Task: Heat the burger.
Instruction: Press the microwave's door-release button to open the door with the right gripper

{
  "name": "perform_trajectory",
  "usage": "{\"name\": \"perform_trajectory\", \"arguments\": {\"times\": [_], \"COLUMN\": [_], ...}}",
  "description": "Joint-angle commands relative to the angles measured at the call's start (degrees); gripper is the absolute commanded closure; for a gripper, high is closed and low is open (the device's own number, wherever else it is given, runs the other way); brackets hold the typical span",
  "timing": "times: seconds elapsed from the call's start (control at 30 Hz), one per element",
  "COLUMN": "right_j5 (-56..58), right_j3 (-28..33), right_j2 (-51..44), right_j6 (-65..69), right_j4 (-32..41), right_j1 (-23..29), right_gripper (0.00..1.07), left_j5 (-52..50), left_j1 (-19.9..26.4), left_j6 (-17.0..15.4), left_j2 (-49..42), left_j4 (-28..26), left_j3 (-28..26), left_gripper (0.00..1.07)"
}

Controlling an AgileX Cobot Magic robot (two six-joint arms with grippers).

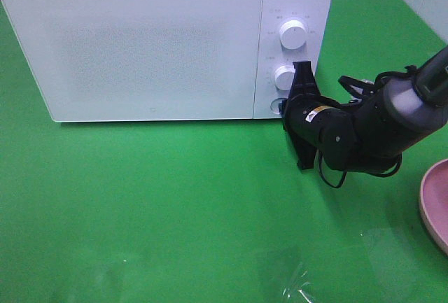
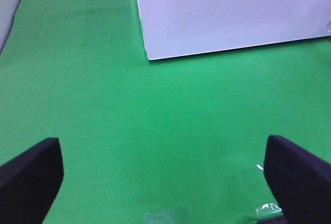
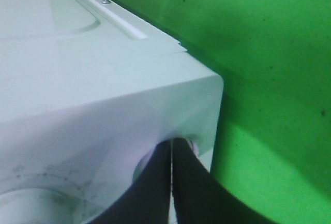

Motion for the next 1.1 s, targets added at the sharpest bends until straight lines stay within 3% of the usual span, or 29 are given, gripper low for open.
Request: {"name": "perform_trajectory", "arguments": {"times": [0.03,1.1], "right_j5": [-6.76,-21.66], "right_j3": [-0.97,-9.05], "right_j2": [-0.97,1.72], "right_j6": [0.86,-2.06], "right_j4": [1.32,5.44], "right_j1": [-0.97,-0.97], "right_gripper": [1.07,1.07], "left_j5": [-0.74,-0.74], "left_j1": [-0.29,-0.29], "left_j6": [-0.06,-0.06], "left_j2": [-1.03,-1.03], "left_j4": [-0.29,-0.29], "left_j3": [0.00,0.00], "left_gripper": [0.09,0.09]}}
